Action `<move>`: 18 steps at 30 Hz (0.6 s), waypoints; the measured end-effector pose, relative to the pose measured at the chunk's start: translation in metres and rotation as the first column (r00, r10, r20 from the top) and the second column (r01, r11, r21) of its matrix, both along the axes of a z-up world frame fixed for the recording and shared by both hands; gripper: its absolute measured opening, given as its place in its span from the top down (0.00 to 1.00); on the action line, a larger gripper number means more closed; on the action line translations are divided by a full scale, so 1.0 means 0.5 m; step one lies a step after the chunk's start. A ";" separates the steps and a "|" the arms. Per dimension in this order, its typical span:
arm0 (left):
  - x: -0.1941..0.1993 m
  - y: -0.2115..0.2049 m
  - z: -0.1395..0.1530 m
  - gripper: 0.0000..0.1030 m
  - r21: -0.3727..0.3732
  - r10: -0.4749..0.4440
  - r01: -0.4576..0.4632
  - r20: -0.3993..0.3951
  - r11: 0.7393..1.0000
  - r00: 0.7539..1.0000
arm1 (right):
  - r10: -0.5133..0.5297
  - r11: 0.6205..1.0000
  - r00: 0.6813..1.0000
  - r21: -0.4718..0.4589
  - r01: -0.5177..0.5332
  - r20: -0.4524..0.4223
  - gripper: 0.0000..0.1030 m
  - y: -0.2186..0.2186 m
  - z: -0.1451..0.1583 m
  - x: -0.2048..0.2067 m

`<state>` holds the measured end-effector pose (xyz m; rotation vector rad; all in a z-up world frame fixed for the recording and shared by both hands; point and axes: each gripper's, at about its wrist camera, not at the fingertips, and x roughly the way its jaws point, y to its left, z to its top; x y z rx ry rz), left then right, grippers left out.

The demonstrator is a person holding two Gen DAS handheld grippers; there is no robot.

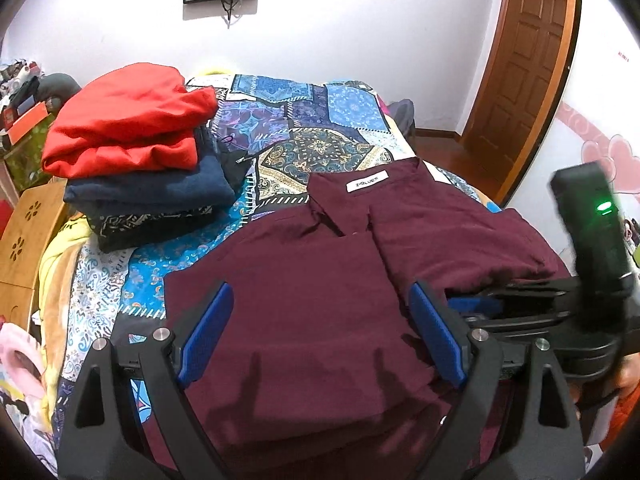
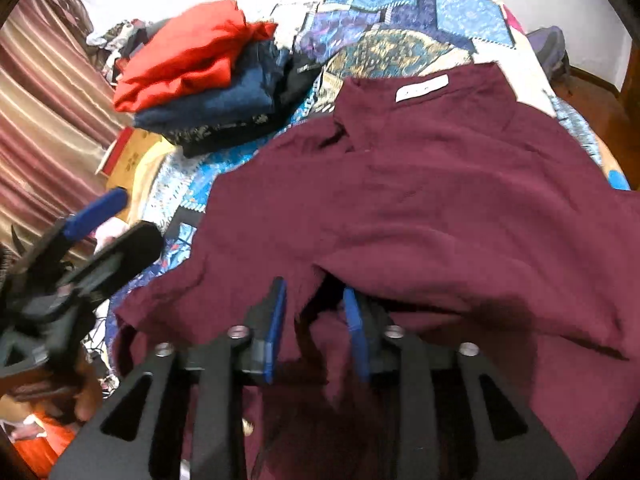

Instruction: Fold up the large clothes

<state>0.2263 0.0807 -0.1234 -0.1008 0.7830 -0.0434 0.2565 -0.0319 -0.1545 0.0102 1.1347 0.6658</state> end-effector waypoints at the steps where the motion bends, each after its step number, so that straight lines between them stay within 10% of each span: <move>1: 0.001 -0.004 0.002 0.13 0.002 -0.003 0.003 0.001 1.000 1.000 | -0.012 1.000 1.000 -0.002 0.012 0.025 0.62 -0.014 0.012 -0.004; 18: 0.095 -0.260 0.024 0.13 0.155 -0.267 0.267 -0.020 0.951 0.964 | -0.426 0.904 0.878 0.055 0.424 0.218 0.57 -0.356 0.100 -0.025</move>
